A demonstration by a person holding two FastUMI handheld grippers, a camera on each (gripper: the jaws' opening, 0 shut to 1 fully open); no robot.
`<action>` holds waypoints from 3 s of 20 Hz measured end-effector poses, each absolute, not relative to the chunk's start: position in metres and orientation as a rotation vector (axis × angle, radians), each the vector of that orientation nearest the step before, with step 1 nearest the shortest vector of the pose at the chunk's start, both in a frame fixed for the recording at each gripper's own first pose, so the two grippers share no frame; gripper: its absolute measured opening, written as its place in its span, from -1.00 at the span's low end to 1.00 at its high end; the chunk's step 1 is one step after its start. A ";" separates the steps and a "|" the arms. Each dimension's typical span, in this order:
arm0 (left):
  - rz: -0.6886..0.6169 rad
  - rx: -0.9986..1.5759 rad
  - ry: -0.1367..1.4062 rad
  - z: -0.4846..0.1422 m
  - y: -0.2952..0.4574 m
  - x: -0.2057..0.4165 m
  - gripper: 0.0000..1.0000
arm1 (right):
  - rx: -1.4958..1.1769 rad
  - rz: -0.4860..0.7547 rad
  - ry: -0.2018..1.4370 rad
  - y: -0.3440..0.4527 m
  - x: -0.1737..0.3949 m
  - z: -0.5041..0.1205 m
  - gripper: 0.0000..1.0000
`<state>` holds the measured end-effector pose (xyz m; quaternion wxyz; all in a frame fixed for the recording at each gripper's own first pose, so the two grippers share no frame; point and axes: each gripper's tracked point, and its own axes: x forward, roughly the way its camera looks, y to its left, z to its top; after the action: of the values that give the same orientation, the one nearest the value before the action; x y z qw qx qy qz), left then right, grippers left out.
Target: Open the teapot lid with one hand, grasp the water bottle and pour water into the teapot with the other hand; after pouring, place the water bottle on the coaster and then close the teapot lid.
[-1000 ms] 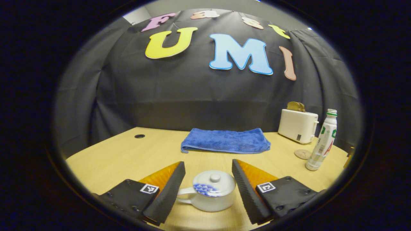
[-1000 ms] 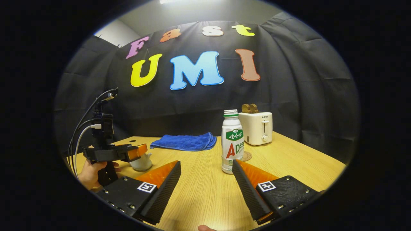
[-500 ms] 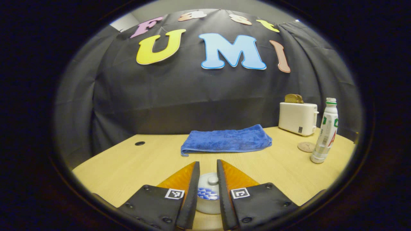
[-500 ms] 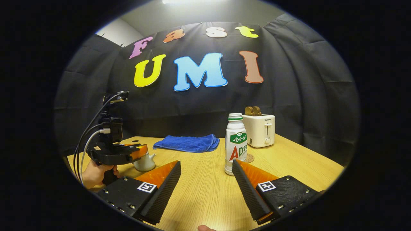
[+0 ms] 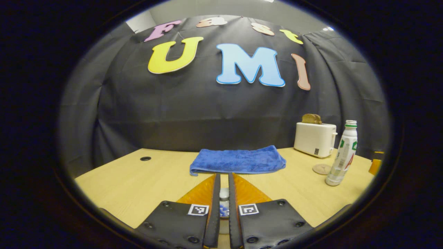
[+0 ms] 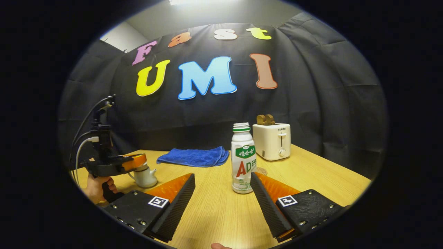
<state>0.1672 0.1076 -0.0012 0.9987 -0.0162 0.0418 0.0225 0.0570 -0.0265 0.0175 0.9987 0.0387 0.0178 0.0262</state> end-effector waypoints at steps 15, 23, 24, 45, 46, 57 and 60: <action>0.023 -0.040 0.079 -0.003 0.106 0.166 -0.57 | 0.049 0.049 0.051 -0.031 0.061 0.018 0.97; 0.023 -0.050 0.054 0.013 0.108 0.157 -0.65 | 0.031 0.036 0.030 -0.039 0.069 0.021 0.97; 0.021 -0.047 0.041 0.020 0.107 0.152 -0.57 | 0.025 0.035 0.028 -0.040 0.074 0.021 0.97; -0.177 -0.063 -0.037 0.075 0.061 -0.026 -0.55 | -0.050 0.005 0.161 -0.062 0.176 -0.015 0.96; -0.174 -0.063 -0.030 0.071 0.062 -0.030 -0.57 | -0.051 0.007 0.155 -0.062 0.178 -0.014 0.83; -0.241 -0.068 -0.035 0.035 0.046 -0.080 -0.57 | -0.163 0.044 0.150 -0.038 0.165 0.005 0.43; -0.260 -0.038 -0.046 0.031 0.040 -0.092 -0.57 | -0.270 0.061 0.149 -0.022 0.156 0.012 0.44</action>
<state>-0.0918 0.0401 0.0308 0.9911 -0.0190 -0.0230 -0.1294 0.1559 -0.0222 0.0120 0.9877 -0.1346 0.0740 0.0303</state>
